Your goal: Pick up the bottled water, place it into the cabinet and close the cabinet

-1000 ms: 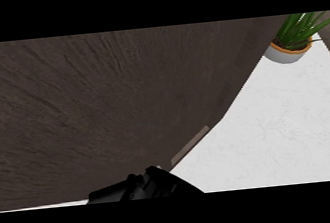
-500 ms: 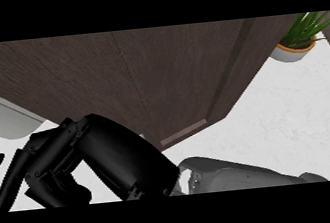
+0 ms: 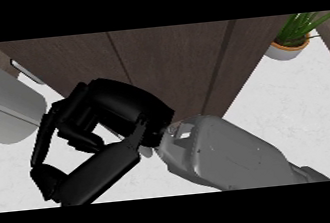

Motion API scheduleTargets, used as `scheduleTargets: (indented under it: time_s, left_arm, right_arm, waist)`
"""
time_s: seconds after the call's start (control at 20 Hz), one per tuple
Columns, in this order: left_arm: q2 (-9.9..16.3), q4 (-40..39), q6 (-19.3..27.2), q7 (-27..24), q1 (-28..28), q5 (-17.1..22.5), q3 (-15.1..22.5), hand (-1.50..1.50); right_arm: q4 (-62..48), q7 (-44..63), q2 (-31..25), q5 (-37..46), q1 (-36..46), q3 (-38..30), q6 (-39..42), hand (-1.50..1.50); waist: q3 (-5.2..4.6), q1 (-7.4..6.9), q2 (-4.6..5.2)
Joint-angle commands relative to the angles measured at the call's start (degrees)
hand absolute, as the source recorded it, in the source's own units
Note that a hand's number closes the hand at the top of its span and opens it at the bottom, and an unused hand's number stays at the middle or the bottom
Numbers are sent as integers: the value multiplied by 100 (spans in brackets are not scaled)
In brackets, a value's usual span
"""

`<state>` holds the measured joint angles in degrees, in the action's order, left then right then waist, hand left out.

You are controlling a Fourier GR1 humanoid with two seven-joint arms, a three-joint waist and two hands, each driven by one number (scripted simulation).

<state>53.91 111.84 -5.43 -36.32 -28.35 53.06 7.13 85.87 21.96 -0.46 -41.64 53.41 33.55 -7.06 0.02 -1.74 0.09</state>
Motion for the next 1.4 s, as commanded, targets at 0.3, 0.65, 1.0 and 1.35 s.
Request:
scheduleTargets:
  time_s: [0.3, 0.65, 1.0, 1.35]
  left_arm:
    - [-133, 139, -160, 513, -21, 122, -452, -150]
    - [-498, 348, 104, 477, -168, -448, -220, -150]
    - [-495, 265, -113, 755, 145, -73, -311, -150]
    - [-598, 471, 88, 847, 204, -338, -176, -150]
  right_arm:
    - [-1459, -908, -186, 640, 8, -915, 719, 150]
    - [-1861, -1008, -686, 1128, 292, -1413, 469, 150]
    - [-2502, -1421, -733, 1278, 586, -1793, 441, 150]
    - [-2528, -1682, -785, 1477, 455, -1743, 414, -150]
  waist:
    - [-1, 57, 7]
    - [-1, 80, -3]
    - [-7, 54, 53]
    - [-3, 80, 37]
